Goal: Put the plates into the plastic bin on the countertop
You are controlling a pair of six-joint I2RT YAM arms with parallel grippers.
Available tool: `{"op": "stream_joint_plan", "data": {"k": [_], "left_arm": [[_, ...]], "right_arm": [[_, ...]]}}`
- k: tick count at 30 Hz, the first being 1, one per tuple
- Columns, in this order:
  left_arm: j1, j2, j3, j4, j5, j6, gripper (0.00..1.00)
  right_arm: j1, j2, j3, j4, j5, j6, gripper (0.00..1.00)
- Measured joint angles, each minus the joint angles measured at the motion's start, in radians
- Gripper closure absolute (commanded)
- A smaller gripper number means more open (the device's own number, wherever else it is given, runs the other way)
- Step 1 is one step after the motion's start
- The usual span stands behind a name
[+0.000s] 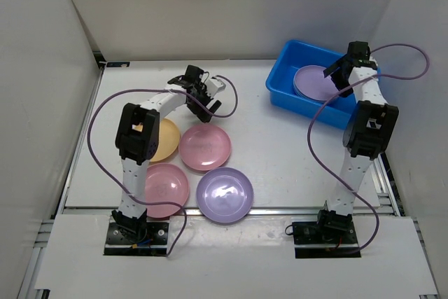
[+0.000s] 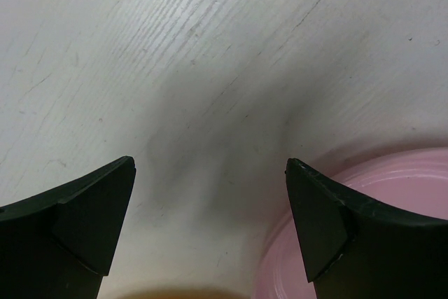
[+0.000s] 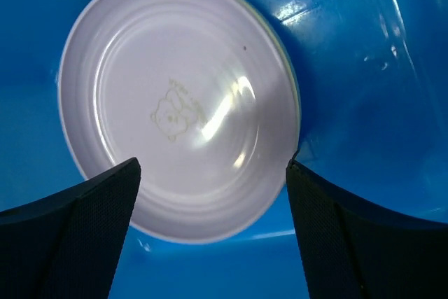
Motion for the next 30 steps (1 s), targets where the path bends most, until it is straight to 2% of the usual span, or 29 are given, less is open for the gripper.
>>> {"op": "stream_joint_plan", "data": {"k": [4, 8, 12, 22, 30], "left_arm": [[0.008, 0.027, 0.017, -0.032, 0.048, 0.040, 0.02], [0.018, 0.041, 0.017, -0.077, 0.123, 0.070, 0.07], [0.031, 0.043, 0.017, -0.101, 0.190, 0.095, 0.07], [0.084, 0.042, 0.102, -0.137, 0.318, 0.045, 0.04], [0.111, -0.047, -0.061, -0.139, 0.356, 0.051, 0.06]], "right_arm": [[0.018, -0.109, -0.081, 0.004, -0.006, -0.057, 0.12], [0.042, -0.232, -0.136, 0.011, -0.013, -0.095, 0.12], [0.050, -0.320, -0.168, 0.023, -0.019, -0.119, 0.12], [0.096, -0.352, -0.235, 0.020, 0.026, -0.165, 0.11], [0.122, -0.438, -0.380, 0.023, 0.032, -0.171, 0.11]]}}
